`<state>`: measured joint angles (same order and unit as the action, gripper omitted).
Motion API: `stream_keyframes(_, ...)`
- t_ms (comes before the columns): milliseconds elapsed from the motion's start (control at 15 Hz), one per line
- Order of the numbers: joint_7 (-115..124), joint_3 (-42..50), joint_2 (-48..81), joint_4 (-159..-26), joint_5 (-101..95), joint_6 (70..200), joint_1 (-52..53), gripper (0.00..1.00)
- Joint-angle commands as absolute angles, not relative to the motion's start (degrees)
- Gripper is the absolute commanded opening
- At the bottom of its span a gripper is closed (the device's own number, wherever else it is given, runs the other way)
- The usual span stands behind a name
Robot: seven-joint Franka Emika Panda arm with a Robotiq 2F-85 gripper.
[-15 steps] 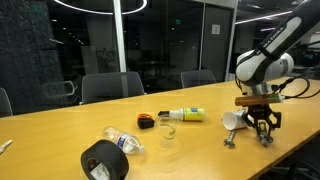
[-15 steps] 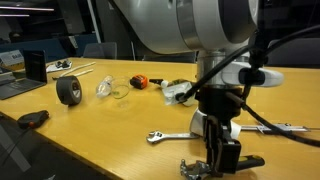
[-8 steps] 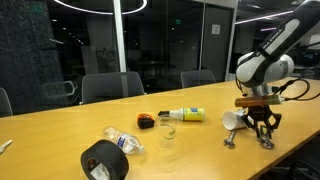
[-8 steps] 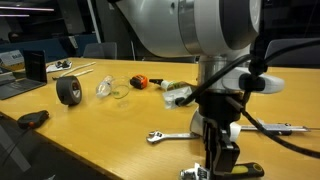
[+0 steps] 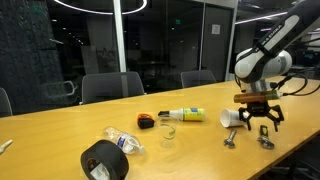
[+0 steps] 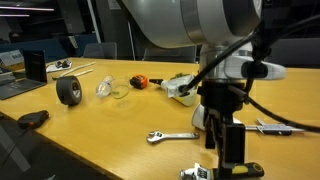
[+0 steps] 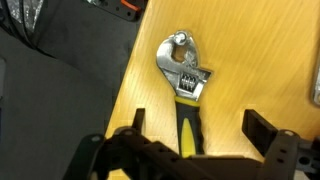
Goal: Move the spanner with a black and yellow handle forward
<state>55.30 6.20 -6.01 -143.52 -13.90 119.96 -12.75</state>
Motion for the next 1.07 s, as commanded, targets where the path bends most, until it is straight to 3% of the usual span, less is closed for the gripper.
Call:
stream_keyframes(0, 52.3, 5.4, -10.2, -138.1, -14.8, 110.5, -10.8, 1.00)
stream_keyframes(600, 33.8, -2.2, -22.4, -121.4, -14.2, 82.8, -3.3, 1.00)
stream_keyframes(1000, 24.7, -6.9, -35.6, -119.3, -8.4, 77.3, 2.0, 1.00)
